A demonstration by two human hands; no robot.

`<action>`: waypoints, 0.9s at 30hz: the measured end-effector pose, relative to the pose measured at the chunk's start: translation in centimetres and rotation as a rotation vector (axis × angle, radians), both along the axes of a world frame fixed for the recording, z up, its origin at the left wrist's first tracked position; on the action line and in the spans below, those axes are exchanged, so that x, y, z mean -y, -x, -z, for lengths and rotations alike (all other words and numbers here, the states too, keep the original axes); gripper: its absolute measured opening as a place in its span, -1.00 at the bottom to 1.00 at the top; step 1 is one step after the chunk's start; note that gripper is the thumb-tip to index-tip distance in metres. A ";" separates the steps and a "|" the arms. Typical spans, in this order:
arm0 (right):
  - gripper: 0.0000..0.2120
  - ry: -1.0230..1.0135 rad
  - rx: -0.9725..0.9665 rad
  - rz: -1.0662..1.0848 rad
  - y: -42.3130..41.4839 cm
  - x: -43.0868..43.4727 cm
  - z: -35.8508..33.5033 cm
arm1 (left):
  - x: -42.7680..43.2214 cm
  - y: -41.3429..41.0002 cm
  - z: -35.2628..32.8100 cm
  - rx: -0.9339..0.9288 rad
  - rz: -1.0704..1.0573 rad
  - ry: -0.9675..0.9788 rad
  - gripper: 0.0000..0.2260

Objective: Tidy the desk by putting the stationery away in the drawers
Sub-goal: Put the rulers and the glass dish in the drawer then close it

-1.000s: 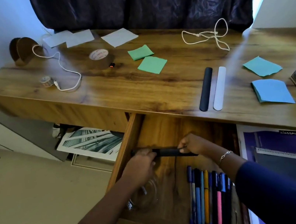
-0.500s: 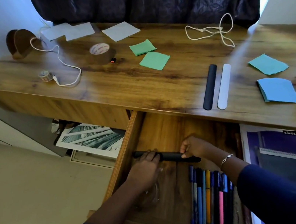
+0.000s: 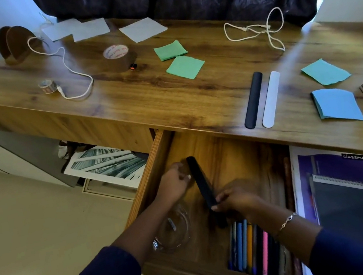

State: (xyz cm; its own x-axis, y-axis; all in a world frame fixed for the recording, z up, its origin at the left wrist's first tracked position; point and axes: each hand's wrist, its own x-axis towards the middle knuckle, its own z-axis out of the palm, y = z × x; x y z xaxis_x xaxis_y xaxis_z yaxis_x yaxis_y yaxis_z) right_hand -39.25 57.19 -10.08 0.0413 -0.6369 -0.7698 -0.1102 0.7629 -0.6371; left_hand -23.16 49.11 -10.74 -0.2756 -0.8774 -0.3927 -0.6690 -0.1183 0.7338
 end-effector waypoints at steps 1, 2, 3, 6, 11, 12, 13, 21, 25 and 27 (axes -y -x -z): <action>-0.81 -0.016 -0.005 -0.010 -0.5 -0.5 0.1 | 0.2 0.0 0.1 0.017 0.026 -0.006 -0.54; -0.80 -0.027 -0.020 -0.028 -1.0 -0.9 0.3 | 0.4 0.1 0.2 0.037 0.057 -0.014 -0.52; -0.81 -0.034 -0.035 -0.048 -1.5 -1.3 0.5 | 0.5 0.1 0.3 0.064 0.094 -0.020 -0.49; -0.88 -0.068 -0.027 -0.084 -2.7 -2.2 1.2 | 0.8 0.1 1.0 0.160 0.229 0.002 -0.36; -0.91 -0.181 -0.012 -0.138 -4.0 -2.2 1.6 | 0.9 0.6 2.1 0.320 0.399 0.058 -0.20; -0.90 -0.195 -0.013 -0.134 -4.1 -2.1 1.6 | 0.9 0.7 2.2 0.354 0.425 0.070 -0.19; -0.89 -0.204 -0.011 -0.128 -4.1 -2.0 1.6 | 0.9 0.8 2.3 0.375 0.441 0.078 -0.18; -0.82 -0.289 0.049 -0.108 -5.1 -1.5 1.8 | 1.3 1.8 2.7 0.407 0.521 0.116 -0.16; -0.81 -0.259 -0.017 -0.232 -5.1 -1.8 2.4 | 1.4 2.1 2.7 0.475 0.563 0.128 -0.17; -0.83 -0.223 -0.085 -0.269 -5.2 -1.6 2.8 | 1.6 2.2 2.8 0.507 0.586 0.130 -0.17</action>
State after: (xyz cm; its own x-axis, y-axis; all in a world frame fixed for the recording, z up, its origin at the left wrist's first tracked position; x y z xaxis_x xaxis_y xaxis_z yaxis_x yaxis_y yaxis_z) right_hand -34.06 58.81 -12.86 0.1142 -0.4279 -0.8966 -0.3715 0.8186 -0.4381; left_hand -25.38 47.53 -13.55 -0.5224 -0.6918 -0.4986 -0.8527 0.4236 0.3057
